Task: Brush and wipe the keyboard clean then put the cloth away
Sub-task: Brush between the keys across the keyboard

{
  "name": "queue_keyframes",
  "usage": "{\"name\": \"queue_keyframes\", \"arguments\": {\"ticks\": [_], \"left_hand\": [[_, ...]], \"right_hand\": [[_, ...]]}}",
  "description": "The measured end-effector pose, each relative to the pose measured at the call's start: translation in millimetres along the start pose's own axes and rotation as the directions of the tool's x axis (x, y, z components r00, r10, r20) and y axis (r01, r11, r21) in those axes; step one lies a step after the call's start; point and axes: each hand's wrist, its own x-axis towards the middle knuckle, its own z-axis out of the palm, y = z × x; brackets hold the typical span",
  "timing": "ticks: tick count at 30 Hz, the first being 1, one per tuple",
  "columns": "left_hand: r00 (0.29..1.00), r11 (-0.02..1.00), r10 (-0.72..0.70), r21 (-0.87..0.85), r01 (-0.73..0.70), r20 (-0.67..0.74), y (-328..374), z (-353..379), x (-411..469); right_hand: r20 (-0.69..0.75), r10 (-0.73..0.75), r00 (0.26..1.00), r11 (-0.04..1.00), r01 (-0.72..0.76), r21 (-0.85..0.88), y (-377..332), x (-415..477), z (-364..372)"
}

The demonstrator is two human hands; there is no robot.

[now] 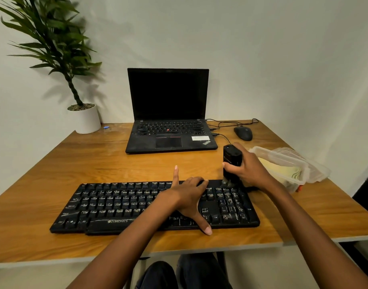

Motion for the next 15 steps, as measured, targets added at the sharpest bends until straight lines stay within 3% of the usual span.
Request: {"name": "queue_keyframes", "arguments": {"ticks": [2,5,7,11,15], "left_hand": [[1.000,1.000,0.003,0.001,-0.003,-0.001,-0.1,-0.1,-0.1],[1.000,1.000,0.003,-0.009,-0.003,-0.004,-0.2,0.4,-0.5],[1.000,1.000,0.005,-0.013,-0.005,-0.006,-0.2,0.6,-0.2],[1.000,1.000,0.007,-0.012,-0.007,-0.007,-0.3,-0.1,-0.5],[1.000,1.000,-0.003,-0.017,0.003,0.002,-0.4,1.5,-1.3]], "right_hand": [[-0.011,-0.033,0.999,0.997,0.033,0.063,-5.8,0.0,-1.1],[0.128,-0.003,0.992,0.981,-0.022,0.192,-7.3,-4.9,-0.7],[0.229,0.036,0.973,0.980,-0.080,0.184,-6.1,-6.7,-10.9],[0.244,0.031,0.969,0.985,-0.071,0.158,-8.9,3.4,-26.6],[0.399,0.079,0.914,0.978,-0.148,0.144,-4.8,3.5,-29.9]]}}
